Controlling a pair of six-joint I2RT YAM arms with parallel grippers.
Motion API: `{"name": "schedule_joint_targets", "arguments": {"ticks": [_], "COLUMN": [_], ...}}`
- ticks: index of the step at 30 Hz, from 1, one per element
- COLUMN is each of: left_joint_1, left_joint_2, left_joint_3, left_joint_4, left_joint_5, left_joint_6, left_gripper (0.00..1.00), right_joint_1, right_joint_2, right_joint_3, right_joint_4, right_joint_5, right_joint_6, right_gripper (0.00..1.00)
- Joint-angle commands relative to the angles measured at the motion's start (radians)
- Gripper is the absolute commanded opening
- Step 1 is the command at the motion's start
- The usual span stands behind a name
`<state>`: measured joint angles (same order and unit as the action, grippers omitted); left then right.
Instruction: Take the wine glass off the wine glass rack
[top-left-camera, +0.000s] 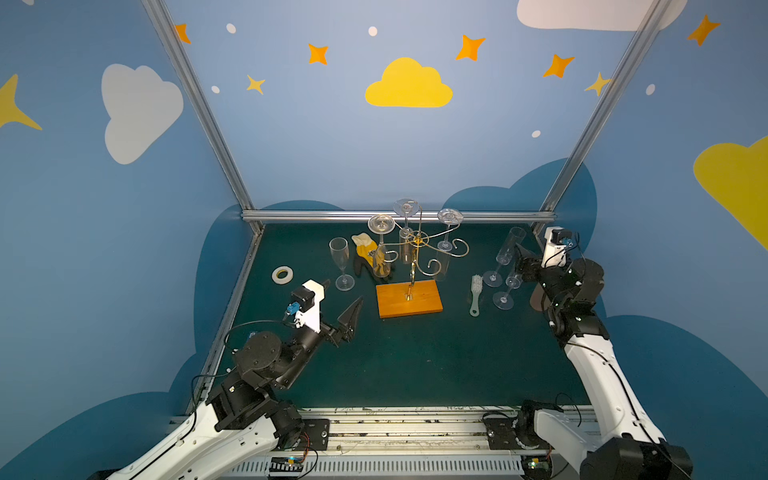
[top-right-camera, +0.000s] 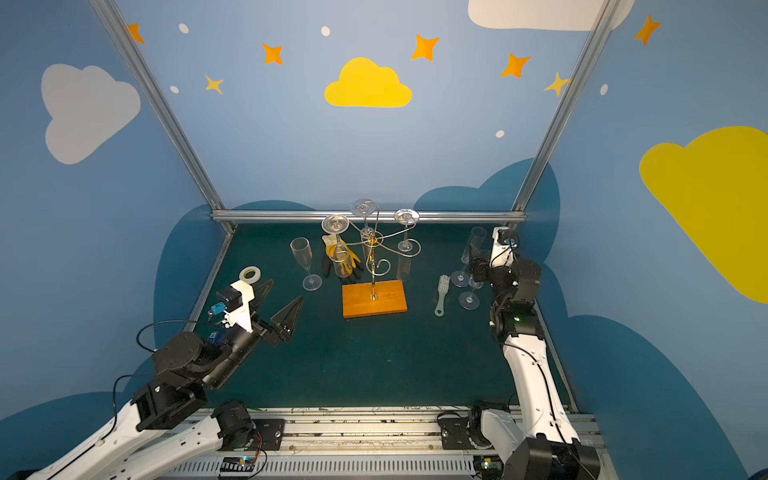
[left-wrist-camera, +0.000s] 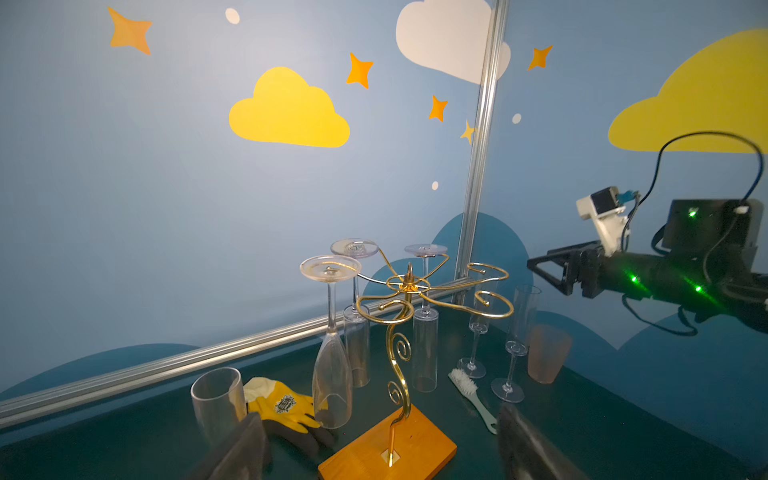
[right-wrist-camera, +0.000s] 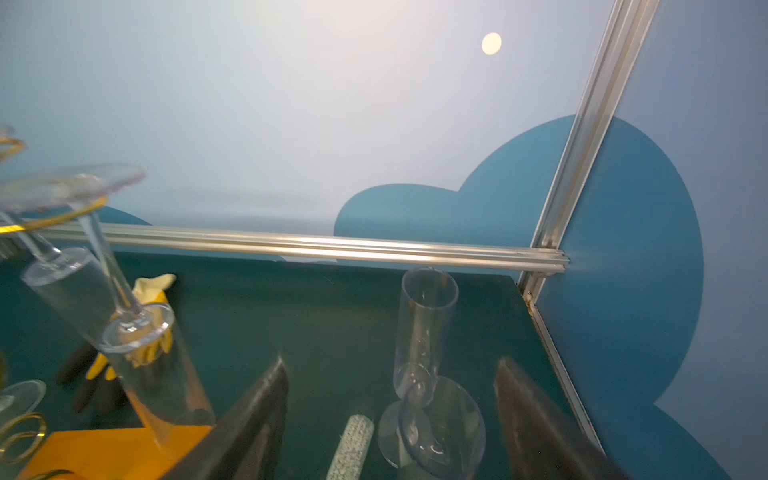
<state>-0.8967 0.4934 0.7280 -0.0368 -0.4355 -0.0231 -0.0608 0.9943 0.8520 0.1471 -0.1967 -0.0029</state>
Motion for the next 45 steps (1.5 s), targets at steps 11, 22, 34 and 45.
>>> {"name": "schedule_joint_targets", "arguments": {"ticks": [11, 22, 34, 45], "left_joint_1": [0.013, 0.025, 0.041, 0.044], "left_joint_2": [-0.019, -0.032, -0.070, -0.116], "left_joint_3": [-0.006, -0.018, -0.028, -0.035], "left_joint_4": [0.009, 0.027, 0.021, 0.008], "left_joint_5": [-0.062, -0.064, -0.070, -0.066], "left_joint_6": [0.040, 0.057, 0.051, 0.024], "left_gripper": [0.96, 0.99, 0.99, 0.99], "right_joint_1": [0.102, 0.196, 0.196, 0.178], "right_joint_2": [0.010, 0.196, 0.476, 0.703], "right_joint_3": [0.220, 0.444, 0.694, 0.867], "right_joint_4": [-0.308, -0.437, -0.452, -0.402], "right_joint_5": [-0.155, -0.303, -0.497, -0.618], "right_joint_6": [0.191, 0.365, 0.577, 0.771], "right_gripper": [0.77, 0.75, 0.63, 0.44]}}
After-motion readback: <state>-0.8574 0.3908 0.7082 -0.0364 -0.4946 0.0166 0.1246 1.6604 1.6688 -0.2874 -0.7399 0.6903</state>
